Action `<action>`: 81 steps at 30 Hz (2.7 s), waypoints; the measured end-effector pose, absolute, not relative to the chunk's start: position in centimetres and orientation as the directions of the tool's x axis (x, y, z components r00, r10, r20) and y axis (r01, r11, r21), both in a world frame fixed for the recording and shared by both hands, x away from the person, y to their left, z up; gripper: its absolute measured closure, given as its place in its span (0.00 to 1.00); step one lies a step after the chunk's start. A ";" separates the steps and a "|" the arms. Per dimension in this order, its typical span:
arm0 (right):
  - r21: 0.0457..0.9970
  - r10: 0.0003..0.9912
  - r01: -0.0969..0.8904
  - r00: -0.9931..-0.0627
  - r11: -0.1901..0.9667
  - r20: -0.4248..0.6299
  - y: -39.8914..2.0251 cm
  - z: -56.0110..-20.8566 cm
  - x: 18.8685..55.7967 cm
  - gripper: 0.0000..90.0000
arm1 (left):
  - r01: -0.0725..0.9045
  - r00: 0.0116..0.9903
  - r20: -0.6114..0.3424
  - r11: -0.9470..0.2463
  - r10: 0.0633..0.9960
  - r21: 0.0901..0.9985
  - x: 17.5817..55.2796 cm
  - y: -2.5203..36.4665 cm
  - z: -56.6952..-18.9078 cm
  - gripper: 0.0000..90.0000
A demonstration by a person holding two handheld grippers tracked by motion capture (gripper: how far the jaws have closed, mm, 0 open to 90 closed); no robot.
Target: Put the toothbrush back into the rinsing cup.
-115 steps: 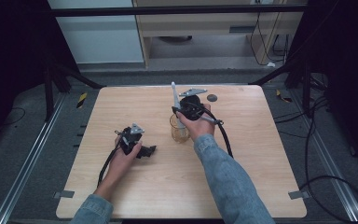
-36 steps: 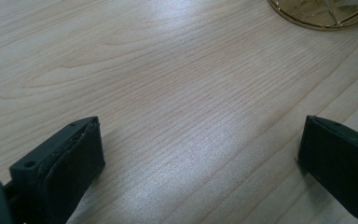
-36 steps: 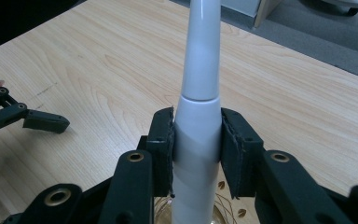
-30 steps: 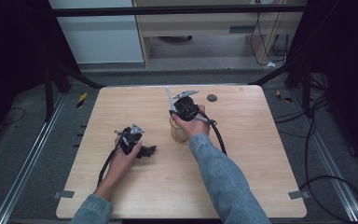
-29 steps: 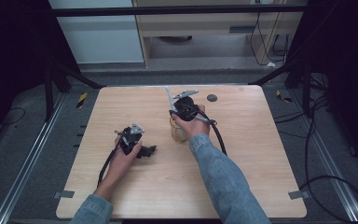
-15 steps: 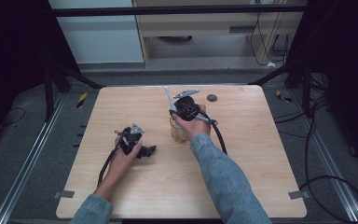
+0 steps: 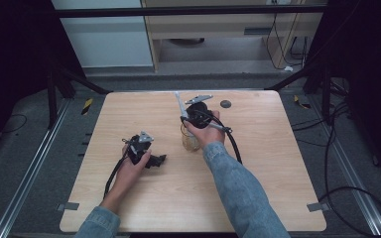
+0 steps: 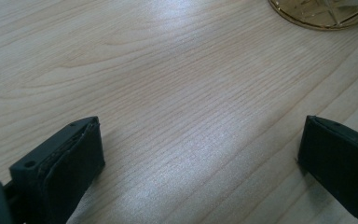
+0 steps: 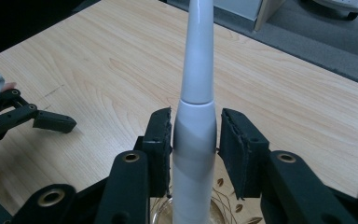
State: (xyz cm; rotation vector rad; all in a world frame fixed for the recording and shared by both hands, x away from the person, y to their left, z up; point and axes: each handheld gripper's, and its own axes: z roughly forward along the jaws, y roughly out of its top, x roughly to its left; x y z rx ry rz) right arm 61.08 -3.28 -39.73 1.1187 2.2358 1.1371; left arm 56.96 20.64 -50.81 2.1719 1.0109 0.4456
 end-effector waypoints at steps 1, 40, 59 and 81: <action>0.807 0.797 0.476 -0.604 0.350 0.011 -3.3 -39.7 61.1 0.69 | 0.533 0.638 0.018 -0.459 0.770 0.711 57.0 20.6 -50.8 0.00; 0.831 0.852 0.480 -0.524 0.280 0.015 -5.3 -38.0 59.2 0.11 | 0.531 0.639 0.020 -0.461 0.769 0.711 57.0 20.7 -50.8 0.00; 0.848 0.878 0.465 -0.479 0.255 -0.002 -8.3 -37.8 58.1 0.08 | 0.533 0.640 0.021 -0.463 0.768 0.709 57.0 20.7 -50.8 0.00; 0.856 0.887 0.464 -0.462 0.227 0.015 -10.7 -37.9 56.6 0.07 | 0.532 0.640 0.022 -0.464 0.768 0.708 57.0 20.7 -50.8 0.00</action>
